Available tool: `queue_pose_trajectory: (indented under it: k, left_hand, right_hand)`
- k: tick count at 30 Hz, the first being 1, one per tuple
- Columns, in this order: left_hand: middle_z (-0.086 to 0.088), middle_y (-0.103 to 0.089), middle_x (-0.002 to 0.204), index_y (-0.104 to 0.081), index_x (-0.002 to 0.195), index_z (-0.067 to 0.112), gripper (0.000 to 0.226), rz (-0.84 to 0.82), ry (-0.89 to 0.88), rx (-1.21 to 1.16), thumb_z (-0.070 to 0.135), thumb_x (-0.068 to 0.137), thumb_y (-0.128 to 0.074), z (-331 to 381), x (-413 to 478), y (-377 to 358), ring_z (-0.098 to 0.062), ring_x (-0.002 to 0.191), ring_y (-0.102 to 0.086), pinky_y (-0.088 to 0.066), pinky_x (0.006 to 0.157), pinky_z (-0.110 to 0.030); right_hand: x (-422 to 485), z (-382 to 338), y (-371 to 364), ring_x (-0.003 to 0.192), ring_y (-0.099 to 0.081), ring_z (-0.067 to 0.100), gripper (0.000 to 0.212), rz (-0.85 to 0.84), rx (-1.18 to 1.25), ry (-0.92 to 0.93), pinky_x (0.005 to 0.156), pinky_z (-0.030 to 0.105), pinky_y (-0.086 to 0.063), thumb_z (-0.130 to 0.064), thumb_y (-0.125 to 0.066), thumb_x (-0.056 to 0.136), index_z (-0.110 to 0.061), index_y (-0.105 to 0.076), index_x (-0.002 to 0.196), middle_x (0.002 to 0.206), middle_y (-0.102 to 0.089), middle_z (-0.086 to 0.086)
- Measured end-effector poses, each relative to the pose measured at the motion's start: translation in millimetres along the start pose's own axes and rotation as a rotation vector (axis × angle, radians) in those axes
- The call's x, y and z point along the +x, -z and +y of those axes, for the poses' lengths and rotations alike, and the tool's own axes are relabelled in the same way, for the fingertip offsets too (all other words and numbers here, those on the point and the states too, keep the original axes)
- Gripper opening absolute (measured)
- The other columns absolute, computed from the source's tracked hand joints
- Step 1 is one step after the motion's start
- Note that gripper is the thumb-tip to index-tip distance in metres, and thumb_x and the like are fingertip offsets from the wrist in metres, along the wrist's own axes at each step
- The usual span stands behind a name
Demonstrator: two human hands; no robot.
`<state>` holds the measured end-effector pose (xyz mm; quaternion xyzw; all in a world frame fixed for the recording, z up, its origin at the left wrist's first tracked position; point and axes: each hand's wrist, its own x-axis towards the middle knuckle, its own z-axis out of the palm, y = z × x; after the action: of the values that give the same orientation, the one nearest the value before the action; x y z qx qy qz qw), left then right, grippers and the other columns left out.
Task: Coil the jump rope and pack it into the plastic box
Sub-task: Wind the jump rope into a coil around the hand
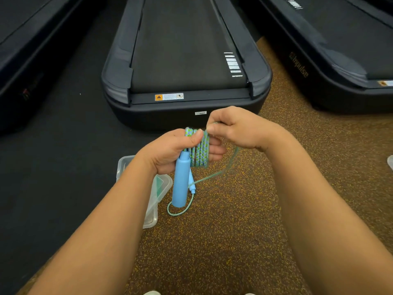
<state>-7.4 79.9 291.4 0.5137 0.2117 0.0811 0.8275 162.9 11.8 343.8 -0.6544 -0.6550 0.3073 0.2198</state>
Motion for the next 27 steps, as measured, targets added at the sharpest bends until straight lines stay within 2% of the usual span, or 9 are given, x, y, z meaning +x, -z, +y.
queue_pose_trajectory:
  k: [5,8,11,13,16,20,24,27]
  left_hand:
    - [-0.026,-0.066,0.112,-0.059,0.116,-0.009,0.044,-0.094,-0.024,-0.077,0.023,0.092,-0.042,5.0,-3.8,-1.4,-0.037,0.106,-0.064,-0.051,0.094,-0.043]
    - [-0.022,-0.068,0.111,-0.062,0.115,-0.006,0.045,-0.136,-0.075,-0.13,0.028,0.092,-0.043,8.1,-4.5,-2.7,-0.034,0.105,-0.066,-0.051,0.094,-0.044]
    - [-0.02,-0.068,0.112,-0.063,0.115,-0.003,0.048,-0.128,-0.151,-0.185,0.032,0.089,-0.045,11.6,-4.9,-3.8,-0.032,0.104,-0.066,-0.052,0.092,-0.044]
    - [-0.021,-0.066,0.117,-0.061,0.118,-0.004,0.052,-0.103,-0.2,-0.234,0.034,0.09,-0.041,12.4,-3.9,-5.0,-0.033,0.108,-0.064,-0.052,0.091,-0.042]
    - [-0.02,-0.065,0.12,-0.053,0.123,-0.005,0.053,-0.008,-0.251,-0.259,0.034,0.091,-0.036,11.2,-1.4,-2.3,-0.033,0.114,-0.061,-0.051,0.092,-0.04]
    - [-0.019,-0.065,0.121,-0.051,0.125,-0.004,0.049,0.1,-0.263,-0.205,0.031,0.099,-0.03,5.7,1.5,7.0,-0.031,0.116,-0.06,-0.051,0.094,-0.037]
    - [-0.021,-0.061,0.124,-0.049,0.126,-0.006,0.046,0.183,-0.231,-0.154,0.027,0.101,-0.029,1.9,4.1,8.9,-0.031,0.116,-0.061,-0.051,0.095,-0.036]
    - [-0.018,-0.065,0.119,-0.051,0.124,-0.004,0.044,0.199,-0.191,-0.091,0.026,0.101,-0.031,0.2,5.1,9.8,-0.026,0.11,-0.064,-0.054,0.089,-0.033]
  right_hand:
    - [5.3,13.1,-7.9,0.066,-0.046,0.004,0.018,0.116,0.201,0.062,0.067,0.025,-0.041,-0.014,-0.053,0.095,-0.021,-0.058,0.079,0.07,-0.054,-0.008]
    - [8.4,23.8,-17.4,0.073,-0.049,0.014,0.017,0.162,0.413,0.066,0.07,0.03,-0.043,-0.014,-0.048,0.096,-0.015,-0.06,0.083,0.078,-0.056,0.005]
    - [8.8,30.6,-31.9,0.069,-0.058,0.01,0.026,0.085,0.614,-0.009,0.064,0.025,-0.049,-0.004,-0.041,0.097,-0.009,-0.066,0.094,0.075,-0.063,0.0]
    - [10.0,34.1,-46.3,0.062,-0.053,0.011,0.028,0.048,0.562,-0.085,0.057,0.026,-0.043,0.001,-0.039,0.094,-0.003,-0.066,0.096,0.071,-0.06,0.002]
    - [9.3,35.8,-60.4,0.054,-0.043,0.013,0.023,-0.079,0.481,-0.182,0.054,0.026,-0.038,-0.012,-0.049,0.096,-0.009,-0.063,0.079,0.061,-0.049,0.003]
    - [7.5,27.1,-49.6,0.049,-0.042,0.013,0.027,-0.282,0.404,-0.215,0.049,0.021,-0.037,-0.019,-0.049,0.097,-0.009,-0.066,0.079,0.055,-0.047,0.002]
    - [4.7,17.7,-30.8,0.05,-0.044,0.014,0.027,-0.339,0.266,-0.236,0.049,0.022,-0.039,-0.018,-0.052,0.095,-0.007,-0.07,0.078,0.053,-0.049,0.0]
    - [3.1,7.5,-20.7,0.047,-0.044,0.011,0.025,-0.345,0.202,-0.23,0.05,0.022,-0.041,-0.019,-0.054,0.094,-0.007,-0.069,0.078,0.052,-0.048,-0.002]
